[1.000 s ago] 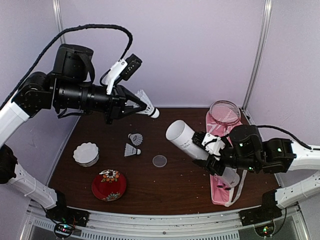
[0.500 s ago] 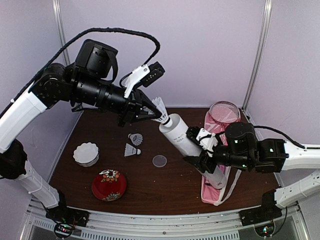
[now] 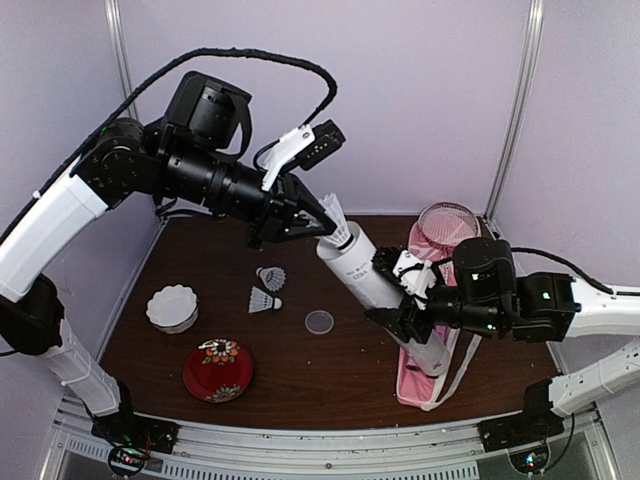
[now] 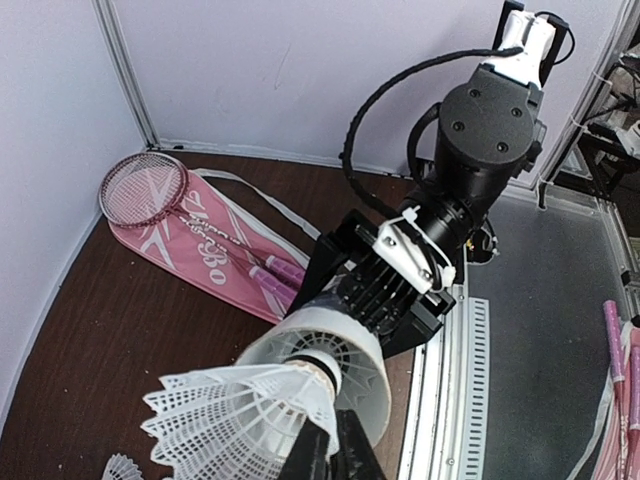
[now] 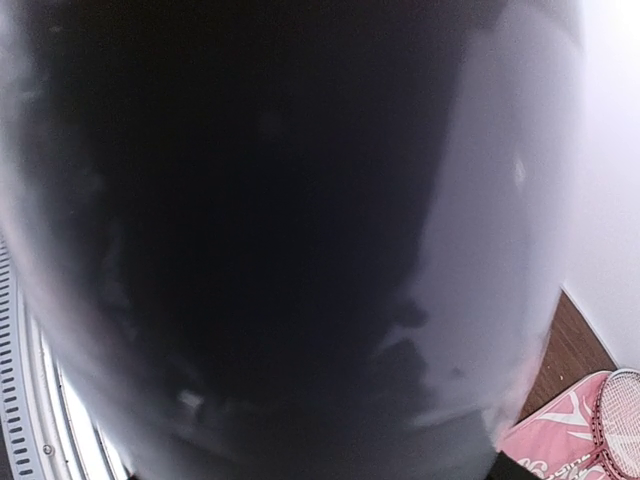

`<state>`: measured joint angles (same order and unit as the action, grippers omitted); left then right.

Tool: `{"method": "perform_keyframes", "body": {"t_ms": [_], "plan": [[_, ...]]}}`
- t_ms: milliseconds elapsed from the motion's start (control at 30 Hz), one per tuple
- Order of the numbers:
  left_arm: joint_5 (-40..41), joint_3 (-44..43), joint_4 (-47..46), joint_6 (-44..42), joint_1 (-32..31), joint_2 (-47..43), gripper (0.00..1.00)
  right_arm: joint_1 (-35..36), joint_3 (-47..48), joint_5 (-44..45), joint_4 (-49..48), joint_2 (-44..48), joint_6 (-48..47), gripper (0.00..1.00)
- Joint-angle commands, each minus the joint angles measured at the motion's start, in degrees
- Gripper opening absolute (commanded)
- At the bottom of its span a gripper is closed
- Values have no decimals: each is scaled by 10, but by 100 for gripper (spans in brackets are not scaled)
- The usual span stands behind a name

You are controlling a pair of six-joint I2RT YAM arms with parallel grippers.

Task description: Pack up the badminton gear

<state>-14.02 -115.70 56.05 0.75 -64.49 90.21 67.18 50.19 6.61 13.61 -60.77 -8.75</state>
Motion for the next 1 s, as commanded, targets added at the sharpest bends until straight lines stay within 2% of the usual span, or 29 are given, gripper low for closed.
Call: {"method": "perform_keyframes", "body": {"t_ms": [0, 167, 300, 400, 733, 867, 967], "plan": [[-23, -24, -1, -11, 0, 13, 12, -1, 24, -2, 1, 20, 0, 50], [-29, -39, -1, -6, 0, 15, 48, -1, 36, -12, -2, 18, 1, 50], [-26, -33, -21, 3, 1, -7, 69, -1, 36, -13, -7, 19, 1, 50], [-20, -2, -57, 15, 9, -37, 77, -2, 37, -12, -12, 31, 5, 50], [-33, 149, -188, 110, 125, -141, 83, -32, 56, -11, -56, 71, 45, 52], [-31, 207, -227, 151, 166, -159, 83, -53, 36, -18, -149, 65, 91, 53], [-39, 237, -247, 162, 184, -162, 83, -64, 0, -69, -268, 47, 121, 54]]}}
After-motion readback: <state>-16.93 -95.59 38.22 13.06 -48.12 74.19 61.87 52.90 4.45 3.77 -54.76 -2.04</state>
